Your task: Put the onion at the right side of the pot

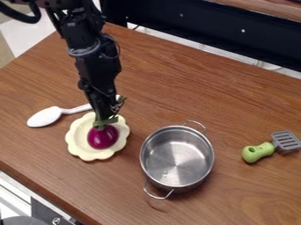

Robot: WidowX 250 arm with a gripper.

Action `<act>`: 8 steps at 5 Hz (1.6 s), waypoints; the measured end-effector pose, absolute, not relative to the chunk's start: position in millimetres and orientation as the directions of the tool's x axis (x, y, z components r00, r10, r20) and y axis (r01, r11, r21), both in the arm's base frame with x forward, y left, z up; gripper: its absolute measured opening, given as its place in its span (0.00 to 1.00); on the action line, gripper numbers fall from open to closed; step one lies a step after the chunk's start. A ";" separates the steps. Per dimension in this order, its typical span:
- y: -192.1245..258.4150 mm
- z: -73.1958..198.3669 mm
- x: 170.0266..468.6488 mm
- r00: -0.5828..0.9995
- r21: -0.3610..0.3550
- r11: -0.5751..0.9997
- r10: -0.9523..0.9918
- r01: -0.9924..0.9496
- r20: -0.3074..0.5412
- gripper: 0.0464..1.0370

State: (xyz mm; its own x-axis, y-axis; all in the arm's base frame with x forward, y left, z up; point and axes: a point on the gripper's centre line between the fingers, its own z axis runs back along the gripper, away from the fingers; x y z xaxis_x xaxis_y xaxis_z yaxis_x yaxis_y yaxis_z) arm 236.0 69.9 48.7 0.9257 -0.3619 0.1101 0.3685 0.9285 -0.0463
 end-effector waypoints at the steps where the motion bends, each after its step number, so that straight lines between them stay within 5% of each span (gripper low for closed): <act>1: 67.1 58.4 234.7 0.934 -0.050 0.938 -0.335 0.343 0.124 0.03; 3: 63.9 69.9 238.3 0.954 -0.069 0.957 -0.273 0.283 0.128 0.02; 5: 45.5 97.8 278.4 0.972 -0.126 0.977 -0.146 0.171 0.185 0.02; 8: -33.6 113.0 306.6 0.969 -0.221 0.961 -0.121 0.168 0.214 0.02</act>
